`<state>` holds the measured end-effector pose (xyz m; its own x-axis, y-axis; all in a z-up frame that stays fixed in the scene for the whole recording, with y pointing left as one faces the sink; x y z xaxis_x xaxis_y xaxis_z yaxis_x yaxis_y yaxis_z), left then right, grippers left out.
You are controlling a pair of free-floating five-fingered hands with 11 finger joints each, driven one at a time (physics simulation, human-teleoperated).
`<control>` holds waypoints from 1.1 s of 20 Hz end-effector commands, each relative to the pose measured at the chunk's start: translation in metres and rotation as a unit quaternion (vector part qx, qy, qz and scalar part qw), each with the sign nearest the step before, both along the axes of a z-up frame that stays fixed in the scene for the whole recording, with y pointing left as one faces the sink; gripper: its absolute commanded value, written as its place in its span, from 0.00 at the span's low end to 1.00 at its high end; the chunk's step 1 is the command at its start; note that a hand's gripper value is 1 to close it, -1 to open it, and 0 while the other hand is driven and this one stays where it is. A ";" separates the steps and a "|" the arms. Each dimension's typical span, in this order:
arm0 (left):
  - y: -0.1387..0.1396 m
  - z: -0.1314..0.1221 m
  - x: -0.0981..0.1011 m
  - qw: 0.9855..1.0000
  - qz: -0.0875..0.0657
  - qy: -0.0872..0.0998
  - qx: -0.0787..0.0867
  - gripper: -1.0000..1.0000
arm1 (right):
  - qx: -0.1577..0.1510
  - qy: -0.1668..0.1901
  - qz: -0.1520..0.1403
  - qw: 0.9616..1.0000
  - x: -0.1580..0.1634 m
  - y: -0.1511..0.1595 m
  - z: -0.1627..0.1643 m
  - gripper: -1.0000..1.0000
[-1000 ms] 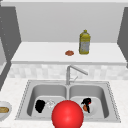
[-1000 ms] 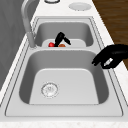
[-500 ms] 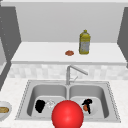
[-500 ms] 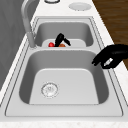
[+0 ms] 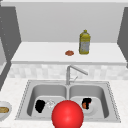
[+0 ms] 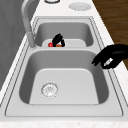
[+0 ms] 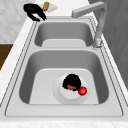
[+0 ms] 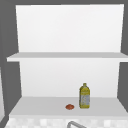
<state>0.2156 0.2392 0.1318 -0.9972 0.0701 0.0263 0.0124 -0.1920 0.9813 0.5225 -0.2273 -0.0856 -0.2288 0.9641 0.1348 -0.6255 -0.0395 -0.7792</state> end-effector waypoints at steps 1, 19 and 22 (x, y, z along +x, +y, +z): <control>0.000 0.000 0.000 1.000 0.000 0.000 0.000 0.50 | -0.014 0.008 0.003 1.000 0.000 0.000 -0.015 1.00; 0.000 0.000 0.000 1.000 0.000 0.000 0.000 0.50 | 0.005 -0.038 0.016 0.999 -0.006 -0.016 0.063 1.00; 0.000 0.000 0.000 1.000 0.000 0.000 0.000 0.50 | 0.008 -0.038 0.015 0.999 -0.010 -0.024 0.084 1.00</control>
<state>0.2156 0.2392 0.1318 -0.9972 0.0701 0.0263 0.0124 -0.1920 0.9813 0.5162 -0.2418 -0.0196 -0.2370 0.9624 0.1328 -0.5640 -0.0250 -0.8254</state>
